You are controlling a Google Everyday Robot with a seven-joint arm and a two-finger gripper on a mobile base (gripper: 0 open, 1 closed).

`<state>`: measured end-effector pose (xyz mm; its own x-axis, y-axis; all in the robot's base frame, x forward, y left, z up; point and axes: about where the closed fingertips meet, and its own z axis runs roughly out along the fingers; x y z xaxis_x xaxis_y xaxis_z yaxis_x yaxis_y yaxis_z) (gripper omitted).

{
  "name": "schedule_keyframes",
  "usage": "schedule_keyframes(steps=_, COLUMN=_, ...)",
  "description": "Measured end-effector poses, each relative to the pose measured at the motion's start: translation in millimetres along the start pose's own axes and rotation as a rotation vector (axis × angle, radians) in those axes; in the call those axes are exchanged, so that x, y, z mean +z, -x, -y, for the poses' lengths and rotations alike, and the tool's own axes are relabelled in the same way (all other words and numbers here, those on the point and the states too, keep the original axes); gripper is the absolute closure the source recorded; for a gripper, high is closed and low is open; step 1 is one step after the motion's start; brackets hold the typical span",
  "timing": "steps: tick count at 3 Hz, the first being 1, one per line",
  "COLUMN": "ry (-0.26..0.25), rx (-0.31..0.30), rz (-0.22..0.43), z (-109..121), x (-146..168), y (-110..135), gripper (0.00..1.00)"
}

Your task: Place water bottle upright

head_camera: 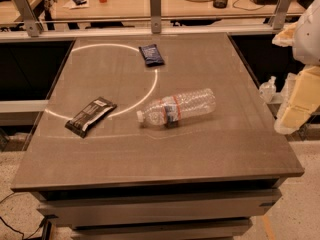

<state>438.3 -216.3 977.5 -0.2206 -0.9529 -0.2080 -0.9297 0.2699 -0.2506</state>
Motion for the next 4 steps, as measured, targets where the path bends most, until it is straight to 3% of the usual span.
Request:
schedule_keyframes(steps=1, ry=-0.013, rx=0.005, rz=0.012, z=2, x=-2, y=3, gripper=0.00)
schedule_keyframes(steps=2, ry=-0.031, rx=-0.027, rz=0.029, z=15, x=2, y=32, gripper=0.00)
schedule_keyframes(steps=3, ry=-0.010, rx=-0.095, rz=0.031, z=27, x=24, y=70, gripper=0.00)
schedule_keyframes(steps=4, ry=0.044, rx=-0.166, rz=0.064, z=29, x=46, y=106, gripper=0.00)
